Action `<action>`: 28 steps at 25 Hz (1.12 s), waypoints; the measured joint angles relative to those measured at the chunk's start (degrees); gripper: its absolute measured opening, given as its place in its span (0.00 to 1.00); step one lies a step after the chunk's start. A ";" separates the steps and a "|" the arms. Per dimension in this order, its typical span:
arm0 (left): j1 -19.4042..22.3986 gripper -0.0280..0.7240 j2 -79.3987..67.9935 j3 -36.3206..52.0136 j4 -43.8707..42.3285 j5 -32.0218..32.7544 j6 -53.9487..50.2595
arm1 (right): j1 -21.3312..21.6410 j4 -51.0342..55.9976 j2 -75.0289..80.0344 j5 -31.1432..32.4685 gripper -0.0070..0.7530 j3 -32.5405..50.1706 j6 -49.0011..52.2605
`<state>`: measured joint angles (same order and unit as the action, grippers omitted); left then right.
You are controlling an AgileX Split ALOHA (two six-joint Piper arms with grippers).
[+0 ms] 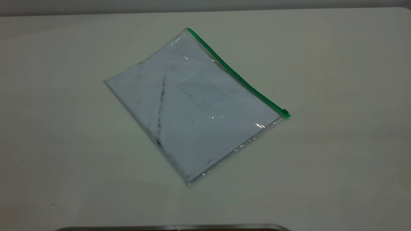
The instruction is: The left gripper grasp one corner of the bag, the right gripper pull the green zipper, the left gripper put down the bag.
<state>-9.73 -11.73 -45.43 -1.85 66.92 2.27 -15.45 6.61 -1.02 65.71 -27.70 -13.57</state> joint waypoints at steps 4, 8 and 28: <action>0.00 0.82 1.89 5.01 1.85 0.00 0.00 | 0.00 0.00 0.00 -0.37 0.78 0.00 0.06; 0.00 0.82 2.87 10.20 3.54 0.00 0.37 | 0.00 0.05 0.00 -0.47 0.78 0.00 0.06; 0.00 0.82 3.36 17.55 3.71 -1.75 0.65 | 0.00 0.05 0.00 -0.47 0.77 0.00 0.11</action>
<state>-9.73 -8.37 -27.88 1.86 65.17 2.92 -15.45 6.67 -1.02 65.24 -27.70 -13.46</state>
